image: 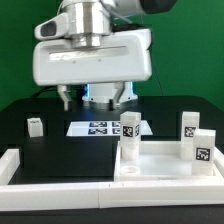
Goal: Assemble square table
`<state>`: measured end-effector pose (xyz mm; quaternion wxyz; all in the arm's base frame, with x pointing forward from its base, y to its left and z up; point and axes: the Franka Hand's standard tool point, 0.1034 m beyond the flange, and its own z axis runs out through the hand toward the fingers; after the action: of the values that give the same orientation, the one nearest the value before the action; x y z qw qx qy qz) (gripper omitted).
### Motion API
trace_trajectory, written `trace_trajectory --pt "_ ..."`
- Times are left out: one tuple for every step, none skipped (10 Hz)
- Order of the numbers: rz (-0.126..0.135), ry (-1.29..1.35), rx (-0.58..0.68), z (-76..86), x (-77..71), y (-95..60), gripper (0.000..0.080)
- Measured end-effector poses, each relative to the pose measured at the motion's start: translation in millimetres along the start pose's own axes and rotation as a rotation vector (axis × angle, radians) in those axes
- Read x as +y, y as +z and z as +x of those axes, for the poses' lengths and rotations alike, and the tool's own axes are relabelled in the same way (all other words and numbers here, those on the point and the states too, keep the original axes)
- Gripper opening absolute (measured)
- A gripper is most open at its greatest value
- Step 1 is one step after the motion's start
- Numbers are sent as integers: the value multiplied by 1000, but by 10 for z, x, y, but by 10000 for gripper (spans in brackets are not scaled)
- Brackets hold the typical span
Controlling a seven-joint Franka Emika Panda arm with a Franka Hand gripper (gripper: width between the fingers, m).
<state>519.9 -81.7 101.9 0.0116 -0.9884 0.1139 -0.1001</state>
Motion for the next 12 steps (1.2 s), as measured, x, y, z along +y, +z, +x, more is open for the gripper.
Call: trace_trajectory --pt "-5 -73 -26 -153 203 9 649" --pt "-16 -176 -63 -301 383 52 649" --pt "-33 -250 -94 -387 509 111 649" --pt "-47 -279 -80 -357 574 119 649" --pt "-48 -374 -83 -349 567 111 649" --pt "-49 -436 -87 -349 576 112 649" --pt "-49 -496 -91 -349 588 111 649" --pt "-51 -601 -102 -362 611 116 649" --pt "-45 -590 -150 -514 664 174 649" --pt "-50 -582 -201 -672 784 238 649" --pt "-56 -559 -227 -800 931 263 649" --pt "-49 -523 -279 -920 1022 276 649"
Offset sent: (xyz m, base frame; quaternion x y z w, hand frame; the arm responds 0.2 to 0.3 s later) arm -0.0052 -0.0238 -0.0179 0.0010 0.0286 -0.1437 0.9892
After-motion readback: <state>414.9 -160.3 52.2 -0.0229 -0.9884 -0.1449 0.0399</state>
